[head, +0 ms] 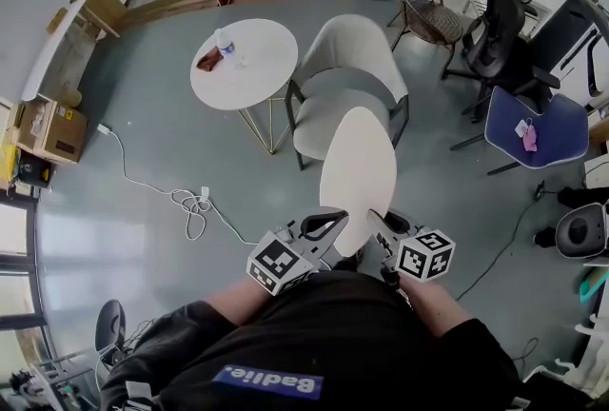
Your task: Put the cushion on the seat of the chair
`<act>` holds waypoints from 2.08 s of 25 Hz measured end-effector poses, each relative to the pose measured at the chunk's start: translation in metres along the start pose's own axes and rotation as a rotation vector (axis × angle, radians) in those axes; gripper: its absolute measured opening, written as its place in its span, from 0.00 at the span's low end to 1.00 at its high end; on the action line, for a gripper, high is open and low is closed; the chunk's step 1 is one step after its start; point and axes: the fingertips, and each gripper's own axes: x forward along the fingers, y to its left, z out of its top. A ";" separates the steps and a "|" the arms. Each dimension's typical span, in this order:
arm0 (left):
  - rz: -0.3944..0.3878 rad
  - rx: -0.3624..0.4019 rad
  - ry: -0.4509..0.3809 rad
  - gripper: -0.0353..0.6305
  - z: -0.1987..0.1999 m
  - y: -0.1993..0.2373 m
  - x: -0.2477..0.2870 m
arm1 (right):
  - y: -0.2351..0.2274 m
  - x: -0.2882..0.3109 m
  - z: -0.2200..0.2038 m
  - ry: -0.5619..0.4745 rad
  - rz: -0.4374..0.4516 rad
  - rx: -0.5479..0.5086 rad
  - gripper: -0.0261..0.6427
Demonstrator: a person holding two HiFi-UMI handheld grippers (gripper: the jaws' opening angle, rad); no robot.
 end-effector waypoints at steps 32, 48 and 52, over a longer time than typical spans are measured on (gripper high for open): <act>0.127 0.014 -0.047 0.08 0.030 0.045 0.068 | -0.077 0.026 0.055 0.028 0.073 -0.016 0.14; 0.065 -0.009 -0.049 0.08 0.043 0.178 0.049 | -0.087 0.129 0.094 0.060 -0.034 0.028 0.14; 0.040 -0.028 -0.046 0.08 0.041 0.211 0.044 | -0.091 0.156 0.107 0.064 -0.077 0.025 0.14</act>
